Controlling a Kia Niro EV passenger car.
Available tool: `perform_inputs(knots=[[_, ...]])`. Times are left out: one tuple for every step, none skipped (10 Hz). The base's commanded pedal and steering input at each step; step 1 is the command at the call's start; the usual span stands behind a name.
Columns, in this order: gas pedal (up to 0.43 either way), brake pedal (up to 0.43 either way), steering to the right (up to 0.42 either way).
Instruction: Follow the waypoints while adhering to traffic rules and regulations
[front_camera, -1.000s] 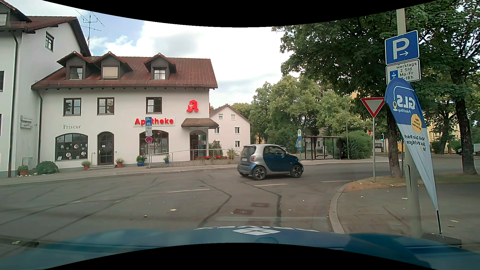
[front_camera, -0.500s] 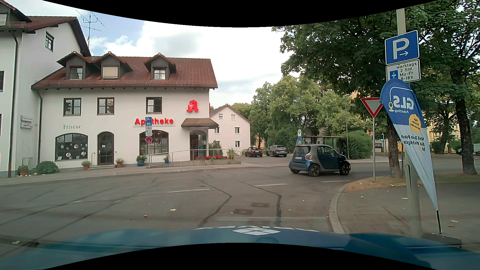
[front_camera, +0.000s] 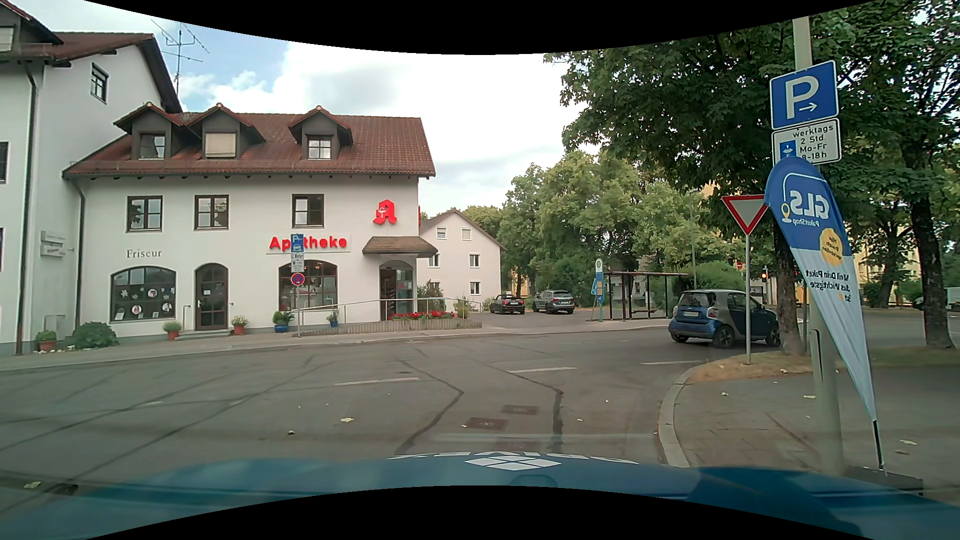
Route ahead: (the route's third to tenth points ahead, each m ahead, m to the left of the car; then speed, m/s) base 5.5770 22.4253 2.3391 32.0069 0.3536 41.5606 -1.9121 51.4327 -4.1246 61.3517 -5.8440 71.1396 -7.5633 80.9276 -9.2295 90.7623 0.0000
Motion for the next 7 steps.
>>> perform_inputs(knots=[[0.000, 0.427, -0.225], [0.000, 0.256, -0.227], [0.000, 0.000, -0.232], [0.000, 0.000, -0.233], [0.000, 0.000, -0.239], [0.118, 0.000, -0.262], [0.189, 0.000, -0.288]])
